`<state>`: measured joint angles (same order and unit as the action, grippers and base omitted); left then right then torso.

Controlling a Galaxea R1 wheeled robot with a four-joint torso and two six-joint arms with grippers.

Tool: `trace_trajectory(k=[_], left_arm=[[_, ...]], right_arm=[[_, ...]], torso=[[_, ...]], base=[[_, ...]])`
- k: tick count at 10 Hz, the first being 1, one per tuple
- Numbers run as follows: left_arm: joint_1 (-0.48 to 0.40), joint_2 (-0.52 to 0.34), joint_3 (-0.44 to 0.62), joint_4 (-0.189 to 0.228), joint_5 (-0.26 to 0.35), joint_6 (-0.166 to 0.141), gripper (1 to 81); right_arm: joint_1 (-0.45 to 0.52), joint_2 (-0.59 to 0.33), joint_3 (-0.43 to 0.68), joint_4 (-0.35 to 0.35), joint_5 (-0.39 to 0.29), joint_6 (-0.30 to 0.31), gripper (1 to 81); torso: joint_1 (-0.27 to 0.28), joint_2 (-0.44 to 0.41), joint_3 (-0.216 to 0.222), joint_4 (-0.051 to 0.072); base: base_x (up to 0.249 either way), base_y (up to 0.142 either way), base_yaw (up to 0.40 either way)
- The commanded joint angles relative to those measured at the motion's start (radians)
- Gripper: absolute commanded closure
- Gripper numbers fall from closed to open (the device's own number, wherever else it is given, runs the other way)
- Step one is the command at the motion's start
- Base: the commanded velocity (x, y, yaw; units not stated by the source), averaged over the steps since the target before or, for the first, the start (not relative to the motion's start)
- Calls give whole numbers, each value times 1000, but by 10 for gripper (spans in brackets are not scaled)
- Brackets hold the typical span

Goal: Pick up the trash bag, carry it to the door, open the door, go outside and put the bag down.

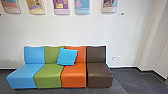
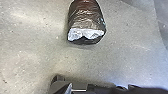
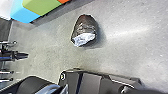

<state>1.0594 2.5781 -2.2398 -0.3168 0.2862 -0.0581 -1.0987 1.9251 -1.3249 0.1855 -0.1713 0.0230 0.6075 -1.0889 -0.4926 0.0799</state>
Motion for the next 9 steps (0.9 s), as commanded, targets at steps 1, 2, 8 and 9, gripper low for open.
trace_trajectory(k=[1,2,8,9], left_arm=[[-112,-15,-12,-16,62,-6,10],[-112,-5,-30,-18,64,-6,10],[-137,4,-49,-19,65,-8,10],[-150,5,-49,-22,87,-8,10]], right_arm=[[122,-81,46,52,-53,-2,10],[142,-87,50,69,-65,-2,10],[285,-128,76,129,-189,-2,10],[288,-137,83,130,-189,-2,10]], torso=[[63,-98,-82,0],[81,-127,-106,0],[205,-320,-287,0],[228,-356,-310,0]], base=[[0,0,0],[0,0,0],[0,0,0],[0,0,0]])
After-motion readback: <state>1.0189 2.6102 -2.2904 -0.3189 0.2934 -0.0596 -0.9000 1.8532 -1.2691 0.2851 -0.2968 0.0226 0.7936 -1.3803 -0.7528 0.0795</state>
